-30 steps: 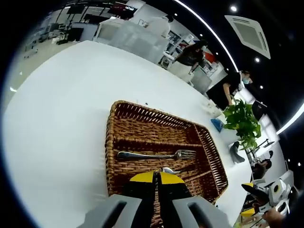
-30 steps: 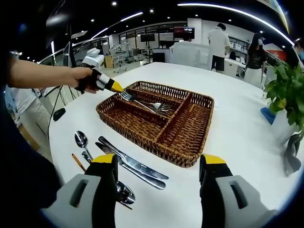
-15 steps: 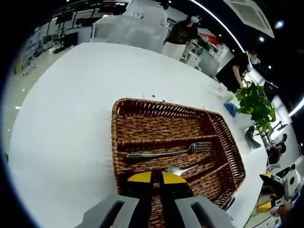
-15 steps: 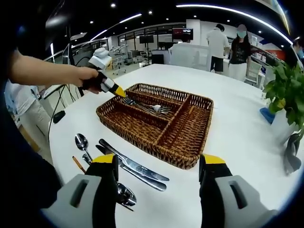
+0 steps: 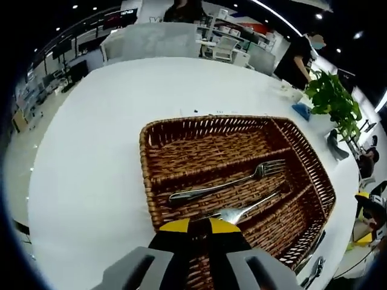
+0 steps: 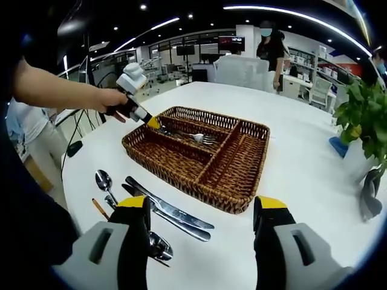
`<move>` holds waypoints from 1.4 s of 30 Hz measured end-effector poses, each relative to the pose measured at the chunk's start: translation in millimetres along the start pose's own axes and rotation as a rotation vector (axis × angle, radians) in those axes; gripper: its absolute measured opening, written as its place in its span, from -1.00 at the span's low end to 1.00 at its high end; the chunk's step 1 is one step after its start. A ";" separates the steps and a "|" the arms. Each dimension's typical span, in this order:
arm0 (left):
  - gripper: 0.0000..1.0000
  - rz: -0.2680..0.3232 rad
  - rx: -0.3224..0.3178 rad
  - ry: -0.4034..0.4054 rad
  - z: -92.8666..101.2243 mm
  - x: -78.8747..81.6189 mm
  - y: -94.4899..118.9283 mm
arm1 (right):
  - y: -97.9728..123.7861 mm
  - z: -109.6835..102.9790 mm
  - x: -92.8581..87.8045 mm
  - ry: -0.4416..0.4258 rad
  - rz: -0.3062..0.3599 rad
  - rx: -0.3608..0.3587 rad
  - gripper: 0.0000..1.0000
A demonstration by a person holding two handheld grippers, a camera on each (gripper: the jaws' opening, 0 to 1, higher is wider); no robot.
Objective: Arrange the knives, forks, and spoons in their matching storage slots by inserting each utensil handle-first until every utensil is classified and aligned in the correct compartment
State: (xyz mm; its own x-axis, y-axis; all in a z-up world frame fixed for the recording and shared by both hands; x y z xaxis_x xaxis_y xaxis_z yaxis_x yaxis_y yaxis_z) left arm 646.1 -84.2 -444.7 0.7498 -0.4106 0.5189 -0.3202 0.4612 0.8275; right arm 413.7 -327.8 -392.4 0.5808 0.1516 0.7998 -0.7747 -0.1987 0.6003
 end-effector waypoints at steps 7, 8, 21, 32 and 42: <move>-0.80 -0.011 0.000 -0.039 -2.9 -1.1 -4.6 | 0.9 -1.5 0.6 0.003 0.001 0.000 0.42; -0.80 -0.007 0.005 -0.053 -3.3 -1.0 -4.6 | 1.0 -1.7 0.4 0.002 0.001 0.000 0.42; -0.71 0.067 -0.006 -0.079 1.9 4.3 6.6 | 5.1 -4.6 -2.5 0.003 0.006 -0.001 0.42; -0.66 0.160 -0.021 -0.072 14.6 9.8 25.4 | 8.3 -5.7 -4.0 0.004 0.014 0.004 0.42; -0.56 0.227 -0.051 -0.056 23.2 15.0 45.5 | 9.5 -5.4 -2.6 0.013 0.024 0.015 0.44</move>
State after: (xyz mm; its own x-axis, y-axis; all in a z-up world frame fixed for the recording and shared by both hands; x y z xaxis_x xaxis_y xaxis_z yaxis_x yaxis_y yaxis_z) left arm 629.4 -87.7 -394.3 0.6283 -0.3342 0.7025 -0.4458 0.5855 0.6771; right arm 403.5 -324.9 -388.8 0.5587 0.1595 0.8139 -0.7844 -0.2171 0.5810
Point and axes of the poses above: the point that each gripper's makers call its tool centre point, and the gripper's own axes: y roughly backward along the fingers, z roughly to its right, x roughly out of its top, the point moved 6 cm from there along y, roughly backward along the fingers, and after that the axes turned 3 degrees about -x, right-handed, at the moved point
